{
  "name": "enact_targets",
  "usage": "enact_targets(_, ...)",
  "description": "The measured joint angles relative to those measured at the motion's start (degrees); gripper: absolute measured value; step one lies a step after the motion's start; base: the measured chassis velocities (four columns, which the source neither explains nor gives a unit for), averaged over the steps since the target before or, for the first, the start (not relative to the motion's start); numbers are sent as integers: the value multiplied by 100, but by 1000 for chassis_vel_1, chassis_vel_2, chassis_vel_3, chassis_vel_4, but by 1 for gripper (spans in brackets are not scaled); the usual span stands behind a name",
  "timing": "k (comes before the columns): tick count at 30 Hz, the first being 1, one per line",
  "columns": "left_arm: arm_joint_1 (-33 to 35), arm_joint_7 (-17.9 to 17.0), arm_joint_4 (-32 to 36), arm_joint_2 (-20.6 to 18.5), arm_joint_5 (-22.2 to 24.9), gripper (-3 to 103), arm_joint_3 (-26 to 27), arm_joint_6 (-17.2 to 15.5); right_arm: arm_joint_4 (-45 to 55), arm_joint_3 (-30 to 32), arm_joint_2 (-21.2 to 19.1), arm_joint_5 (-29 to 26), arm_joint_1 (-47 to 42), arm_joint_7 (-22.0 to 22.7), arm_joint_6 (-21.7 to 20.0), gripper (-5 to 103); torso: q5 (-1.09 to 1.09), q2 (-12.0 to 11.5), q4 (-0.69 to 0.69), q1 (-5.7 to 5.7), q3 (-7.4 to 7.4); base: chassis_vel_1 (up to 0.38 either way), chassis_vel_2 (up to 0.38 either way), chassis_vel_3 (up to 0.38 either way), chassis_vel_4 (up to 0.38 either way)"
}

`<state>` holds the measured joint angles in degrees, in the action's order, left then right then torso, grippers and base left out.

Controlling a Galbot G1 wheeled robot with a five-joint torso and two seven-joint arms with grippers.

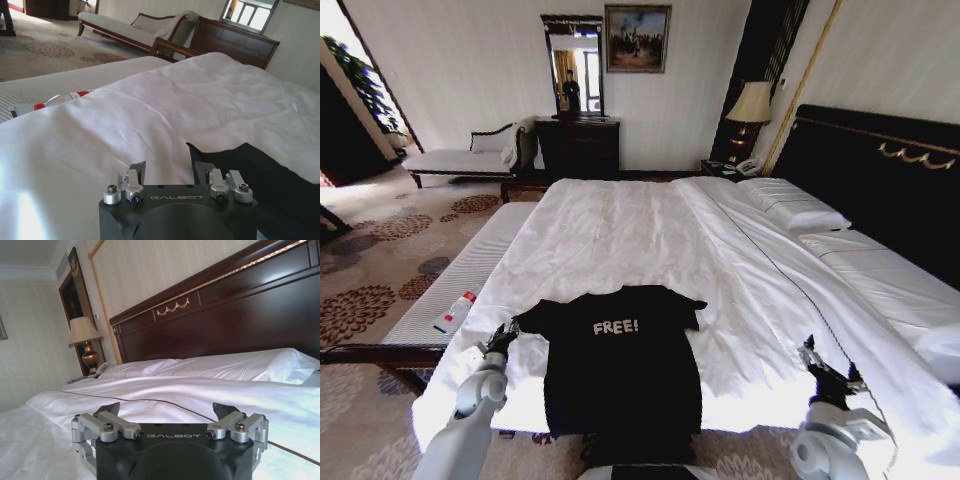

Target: Fold the clothes on the bed.

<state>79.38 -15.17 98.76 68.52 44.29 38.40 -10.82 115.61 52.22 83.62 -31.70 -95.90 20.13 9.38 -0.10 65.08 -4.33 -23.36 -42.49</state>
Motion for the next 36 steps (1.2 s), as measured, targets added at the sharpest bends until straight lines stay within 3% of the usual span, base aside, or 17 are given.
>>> enact_targets(2,86,38,32,4,-78,59,-24,31,-7,-4,-4,0,9,0,0,100,0,0,1,0,0,0,0,0,0)
enact_targets(3,248,92,86,63,-327,71,-99,105,-23,-19,-20,0,34,0,0,100,0,0,2,0,0,0,0,0,0)
enact_targets(4,317,103,100,119,-456,71,-153,127,-29,-25,-31,0,46,2,0,100,0,0,1,0,0,0,0,0,0)
enact_targets(6,367,104,99,242,-550,81,-243,129,-34,-36,-52,-5,59,10,-1,100,0,0,0,0,0,0,0,0,0)
enact_targets(11,286,40,38,463,-564,97,-397,-27,-50,-40,-92,-16,62,33,-4,100,0,0,-1,0,0,0,0,0,0)
enact_targets(18,100,-60,7,540,-779,100,-507,-173,-71,-29,-93,-20,39,41,-4,100,0,0,-1,0,0,0,0,0,0)
enact_targets(22,9,-166,85,549,-790,100,-577,-418,-71,-23,-80,-21,31,48,-2,100,0,0,1,0,0,0,0,0,0)
enact_targets(30,-518,-529,-158,480,-330,100,-594,-1072,-7,-32,-8,7,-31,56,4,100,0,0,0,0,0,0,0,0,0)
enact_targets(36,-689,-550,-220,378,-239,100,-548,-1093,71,-23,28,38,-110,65,10,100,-2,-1,-1,0,0,0,0,0,0)
